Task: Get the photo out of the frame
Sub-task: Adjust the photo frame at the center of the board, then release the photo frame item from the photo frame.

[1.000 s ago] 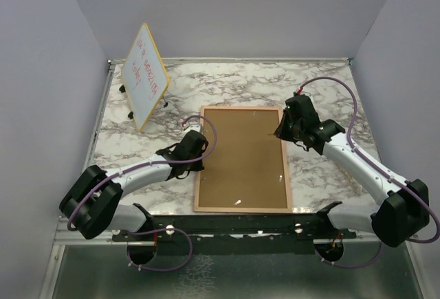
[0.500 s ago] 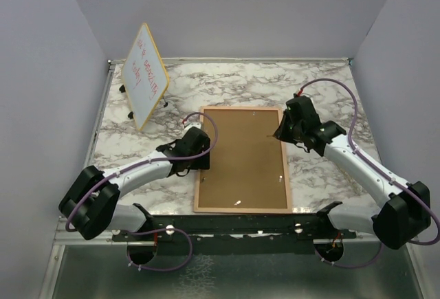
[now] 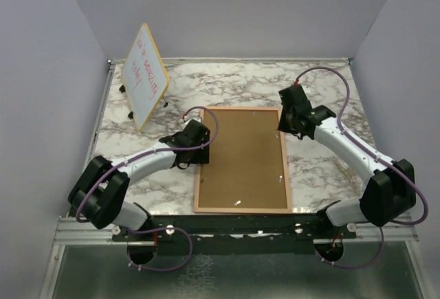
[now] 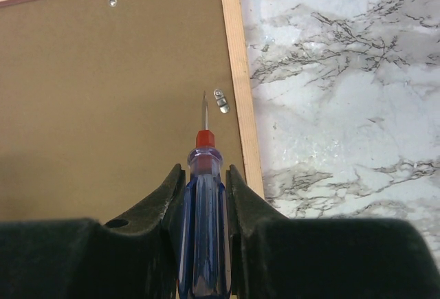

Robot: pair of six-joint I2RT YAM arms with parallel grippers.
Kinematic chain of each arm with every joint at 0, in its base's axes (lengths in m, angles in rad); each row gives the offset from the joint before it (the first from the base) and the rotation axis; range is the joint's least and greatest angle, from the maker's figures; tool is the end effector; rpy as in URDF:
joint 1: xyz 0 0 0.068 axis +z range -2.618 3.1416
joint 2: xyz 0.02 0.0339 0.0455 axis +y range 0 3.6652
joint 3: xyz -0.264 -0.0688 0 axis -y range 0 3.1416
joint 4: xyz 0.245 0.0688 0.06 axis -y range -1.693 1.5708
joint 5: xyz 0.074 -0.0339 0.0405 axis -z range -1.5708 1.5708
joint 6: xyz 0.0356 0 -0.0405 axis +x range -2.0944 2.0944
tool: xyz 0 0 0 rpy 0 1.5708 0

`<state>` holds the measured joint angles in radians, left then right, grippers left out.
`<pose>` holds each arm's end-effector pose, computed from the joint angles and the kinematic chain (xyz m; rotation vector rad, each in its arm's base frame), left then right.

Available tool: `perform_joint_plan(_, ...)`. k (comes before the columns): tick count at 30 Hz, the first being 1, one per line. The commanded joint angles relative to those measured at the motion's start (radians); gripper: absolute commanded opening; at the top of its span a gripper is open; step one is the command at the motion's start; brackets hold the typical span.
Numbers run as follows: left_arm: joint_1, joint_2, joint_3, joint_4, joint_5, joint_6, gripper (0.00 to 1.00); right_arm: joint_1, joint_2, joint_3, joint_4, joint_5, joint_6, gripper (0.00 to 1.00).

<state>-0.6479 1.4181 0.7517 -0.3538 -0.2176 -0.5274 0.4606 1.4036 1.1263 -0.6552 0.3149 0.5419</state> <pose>0.2171 -0.1547 0.1775 0.0753 2.5615 -0.1683 0.2668 0.1201 0.2778 0.2268 2.4297 0.0476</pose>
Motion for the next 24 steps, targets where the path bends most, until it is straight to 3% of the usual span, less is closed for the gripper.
perform_joint_plan(1,0.008,0.013,0.048,-0.038,0.064,0.029,0.77,-0.004,0.028,-0.018,-0.020,0.052,0.006,0.01)
perform_joint_plan(7,0.020,0.005,0.090,-0.037,0.024,0.058,0.92,-0.005,0.043,-0.006,-0.026,0.077,-0.015,0.01)
perform_joint_plan(24,0.034,0.032,0.054,-0.031,0.035,0.059,0.87,-0.005,0.100,-0.015,-0.017,0.067,-0.020,0.01)
